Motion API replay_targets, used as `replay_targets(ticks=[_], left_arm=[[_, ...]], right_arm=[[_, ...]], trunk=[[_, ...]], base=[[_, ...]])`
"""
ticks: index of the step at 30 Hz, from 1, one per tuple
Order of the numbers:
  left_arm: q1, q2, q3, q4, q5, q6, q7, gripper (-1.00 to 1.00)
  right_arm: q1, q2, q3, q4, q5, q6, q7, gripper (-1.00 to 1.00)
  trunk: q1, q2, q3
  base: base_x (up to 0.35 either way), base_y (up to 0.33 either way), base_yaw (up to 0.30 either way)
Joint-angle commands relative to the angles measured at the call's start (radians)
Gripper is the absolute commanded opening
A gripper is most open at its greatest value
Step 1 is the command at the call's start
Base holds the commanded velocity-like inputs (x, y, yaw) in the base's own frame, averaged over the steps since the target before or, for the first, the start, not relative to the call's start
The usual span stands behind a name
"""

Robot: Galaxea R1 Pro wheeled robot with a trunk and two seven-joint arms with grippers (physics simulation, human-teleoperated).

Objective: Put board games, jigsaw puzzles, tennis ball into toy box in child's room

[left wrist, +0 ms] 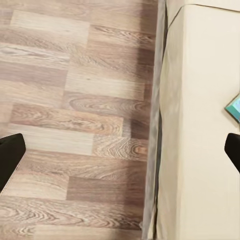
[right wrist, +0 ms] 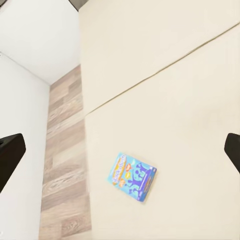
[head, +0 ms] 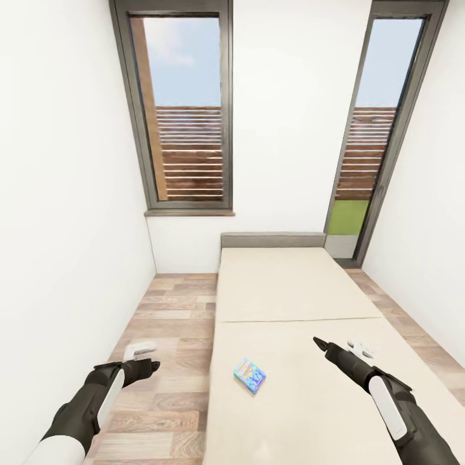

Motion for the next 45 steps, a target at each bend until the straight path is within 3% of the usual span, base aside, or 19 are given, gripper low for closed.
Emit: replay_targets(ticks=[1, 13, 34, 37, 41, 44, 45], left_arm=[[-0.001, 0.0, 0.001, -0.001, 0.01, 0.006, 0.0, 1.0], [-0.001, 0.0, 0.0, -0.001, 0.01, 0.006, 0.0, 1.0], [-0.001, 0.0, 0.006, -0.047, 0.012, 0.015, 0.001, 1.0], [0.0, 0.0, 0.032, -0.084, 0.013, 0.037, 0.001, 1.0], [0.003, 0.0, 0.093, -0.18, 0.014, 0.137, -0.01, 1.0], [0.007, 0.0, 0.138, -0.261, 0.016, 0.216, -0.077, 1.0], [0.009, 0.001, 0.157, -0.297, 0.016, 0.25, -0.134, 1.0]], right_arm=[[-0.001, 0.0, -0.003, -0.001, -0.004, 0.007, 0.002, 1.0], [-0.001, 0.0, -0.003, -0.001, -0.003, 0.007, 0.002, 1.0], [-0.001, 0.0, -0.003, 0.0, 0.006, 0.01, 0.001, 1.0], [-0.001, 0.0, -0.001, -0.003, 0.007, 0.012, 0.002, 1.0], [-0.001, 0.0, 0.001, -0.05, 0.007, 0.028, 0.004, 1.0], [0.0, 0.0, 0.002, -0.101, 0.008, 0.072, 0.003, 1.0], [0.0, 0.001, 0.003, -0.127, 0.008, 0.102, 0.002, 1.0]], trunk=[[0.001, -0.002, -0.002], [0.001, -0.002, -0.005], [0.001, -0.002, -0.038], [0.001, -0.002, -0.043], [0.001, -0.002, -0.05], [0.001, -0.002, -0.055], [0.001, -0.002, -0.056]], base=[[0.0, 0.278, 0.0], [0.005, 0.082, 0.0], [0.012, 0.001, 0.0], [0.0, 0.0, 0.0], [0.0, 0.0, 0.0], [0.0, 0.0, 0.0], [0.0, 0.0, 0.0]])
